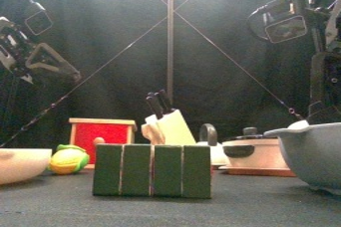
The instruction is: Place egg half in pan
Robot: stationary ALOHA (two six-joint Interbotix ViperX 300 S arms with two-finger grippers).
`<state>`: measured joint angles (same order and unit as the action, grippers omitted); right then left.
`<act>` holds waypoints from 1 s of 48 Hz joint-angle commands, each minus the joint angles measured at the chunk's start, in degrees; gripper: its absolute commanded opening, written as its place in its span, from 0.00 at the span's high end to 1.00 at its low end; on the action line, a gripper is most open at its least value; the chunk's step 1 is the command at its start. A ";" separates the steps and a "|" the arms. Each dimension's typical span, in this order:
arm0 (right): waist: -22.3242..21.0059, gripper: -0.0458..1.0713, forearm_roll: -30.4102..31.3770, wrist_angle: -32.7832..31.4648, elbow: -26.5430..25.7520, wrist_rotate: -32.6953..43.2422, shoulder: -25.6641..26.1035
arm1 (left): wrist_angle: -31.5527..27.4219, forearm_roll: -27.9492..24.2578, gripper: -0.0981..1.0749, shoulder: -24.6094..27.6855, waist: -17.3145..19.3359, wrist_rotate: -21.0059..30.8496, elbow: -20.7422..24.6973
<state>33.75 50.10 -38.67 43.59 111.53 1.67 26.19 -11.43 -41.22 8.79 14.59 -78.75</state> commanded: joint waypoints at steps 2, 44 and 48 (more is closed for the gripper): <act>-0.09 0.25 1.58 -0.26 -1.58 -0.09 2.72 | 0.18 0.09 0.42 0.00 -0.18 0.09 0.70; -17.14 0.25 31.73 20.57 -24.52 0.09 -13.71 | -1.14 0.09 0.42 -0.26 -3.43 -0.09 0.53; -18.63 0.25 33.93 23.55 -27.25 0.09 -16.44 | -1.14 0.09 0.42 -0.26 -3.43 -0.09 0.53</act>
<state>16.52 82.09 -17.67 19.95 111.71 -14.06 24.87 -11.43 -41.48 5.45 14.50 -78.84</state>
